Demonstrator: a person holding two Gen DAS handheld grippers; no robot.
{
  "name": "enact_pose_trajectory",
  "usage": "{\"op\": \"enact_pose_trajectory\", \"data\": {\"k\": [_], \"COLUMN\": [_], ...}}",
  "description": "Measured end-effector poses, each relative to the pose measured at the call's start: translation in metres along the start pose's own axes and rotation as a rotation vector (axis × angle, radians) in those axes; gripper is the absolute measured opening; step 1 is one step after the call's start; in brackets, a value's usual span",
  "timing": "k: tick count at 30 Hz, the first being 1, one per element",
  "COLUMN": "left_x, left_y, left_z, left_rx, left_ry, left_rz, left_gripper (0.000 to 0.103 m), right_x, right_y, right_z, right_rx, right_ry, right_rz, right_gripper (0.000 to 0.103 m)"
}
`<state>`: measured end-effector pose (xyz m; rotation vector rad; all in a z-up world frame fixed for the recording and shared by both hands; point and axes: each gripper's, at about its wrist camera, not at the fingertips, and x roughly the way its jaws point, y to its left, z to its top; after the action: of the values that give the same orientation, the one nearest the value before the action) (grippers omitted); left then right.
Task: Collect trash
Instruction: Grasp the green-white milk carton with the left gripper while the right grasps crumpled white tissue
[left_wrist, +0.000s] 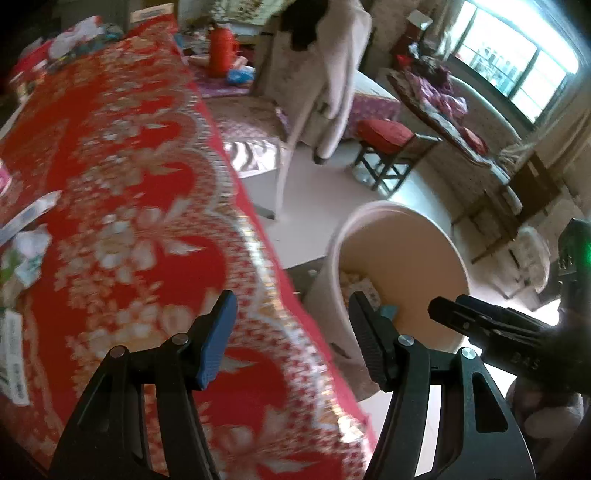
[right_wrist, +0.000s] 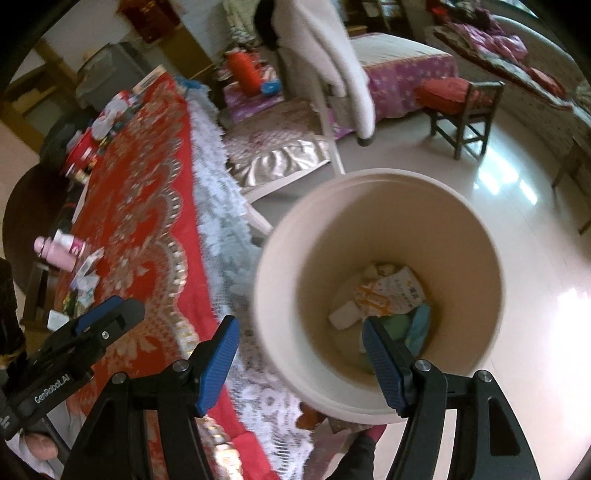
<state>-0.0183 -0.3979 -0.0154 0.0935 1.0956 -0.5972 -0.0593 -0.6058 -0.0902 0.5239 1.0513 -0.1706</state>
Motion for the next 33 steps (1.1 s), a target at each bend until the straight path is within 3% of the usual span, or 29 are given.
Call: {"op": "enact_pose_trajectory", "data": {"k": [18, 24, 33], "left_x": [-0.058, -0.063, -0.078], "left_y": [0.118, 0.16, 0.212], "left_z": [-0.034, -0.042, 0.001], "left_rx": [-0.185, -0.259, -0.309], "left_ry": [-0.049, -0.03, -0.093], "left_rz": [0.144, 0.19, 0.235], "left_gripper": [0.062, 0.061, 0.062], "right_x": [0.037, 0.047, 0.055], "right_y": [0.118, 0.147, 0.162], "right_z": [-0.012, -0.02, -0.027], "right_rx": [-0.21, -0.263, -0.284], "right_ry": [0.078, 0.104, 0.133], "right_rz": [0.087, 0.106, 0.104], "right_gripper": [0.067, 0.067, 0.066]}}
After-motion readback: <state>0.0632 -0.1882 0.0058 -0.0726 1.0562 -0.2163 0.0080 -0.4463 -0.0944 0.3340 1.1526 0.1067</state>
